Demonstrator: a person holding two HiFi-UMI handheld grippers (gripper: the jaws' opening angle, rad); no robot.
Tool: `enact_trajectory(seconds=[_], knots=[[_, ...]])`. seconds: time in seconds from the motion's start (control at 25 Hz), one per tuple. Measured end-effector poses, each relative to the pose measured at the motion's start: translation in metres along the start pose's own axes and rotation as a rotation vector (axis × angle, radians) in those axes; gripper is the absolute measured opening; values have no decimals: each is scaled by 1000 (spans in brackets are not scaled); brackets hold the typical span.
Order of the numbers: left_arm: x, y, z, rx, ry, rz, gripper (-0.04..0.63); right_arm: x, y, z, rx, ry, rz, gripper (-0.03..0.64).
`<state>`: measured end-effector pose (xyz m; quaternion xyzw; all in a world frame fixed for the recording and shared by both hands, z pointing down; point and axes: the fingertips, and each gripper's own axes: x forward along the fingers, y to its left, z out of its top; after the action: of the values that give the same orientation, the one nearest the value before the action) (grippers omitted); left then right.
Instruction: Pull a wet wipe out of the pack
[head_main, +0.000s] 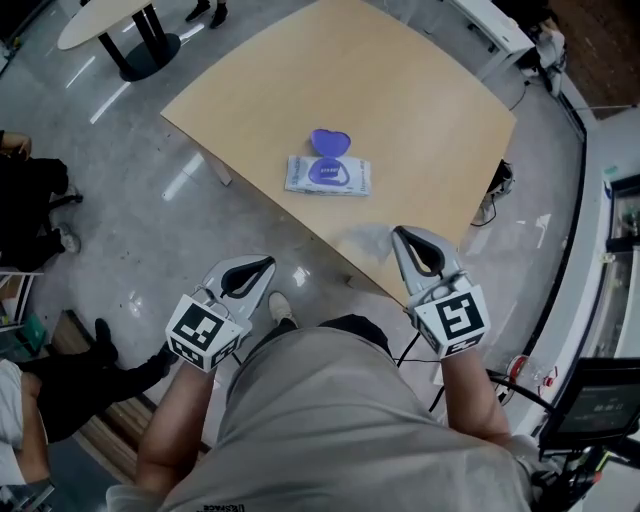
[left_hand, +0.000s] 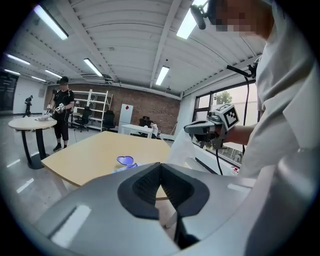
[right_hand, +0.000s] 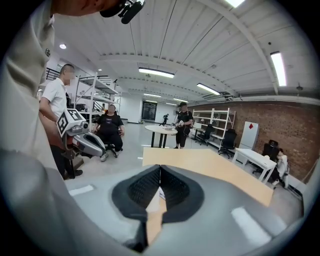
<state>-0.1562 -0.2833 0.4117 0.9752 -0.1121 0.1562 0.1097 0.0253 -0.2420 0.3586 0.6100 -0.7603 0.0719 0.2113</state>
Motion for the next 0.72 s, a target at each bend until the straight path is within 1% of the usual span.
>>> enact_trajectory(seconds=[0.16, 0.28, 0.4, 0.52, 0.6, 0.72], knots=[[5, -29, 6, 21, -5, 37, 5, -27, -5, -5, -2, -31, 41, 3], [21, -60, 13, 14, -30, 74, 5, -54, -11, -17, -20, -53, 74, 3], [38, -100, 21, 9, -59, 110, 5, -86, -18, -31, -21, -83, 115, 3], [50, -145, 23, -6, -69, 129, 5, -111, -22, -53, -7, -102, 173, 3], [48, -179, 20, 0, -61, 145, 5, -130, -19, -66, 3, -110, 210, 3], [33, -221, 15, 20, -31, 197, 5, -159, -9, -81, 10, -107, 251, 3]])
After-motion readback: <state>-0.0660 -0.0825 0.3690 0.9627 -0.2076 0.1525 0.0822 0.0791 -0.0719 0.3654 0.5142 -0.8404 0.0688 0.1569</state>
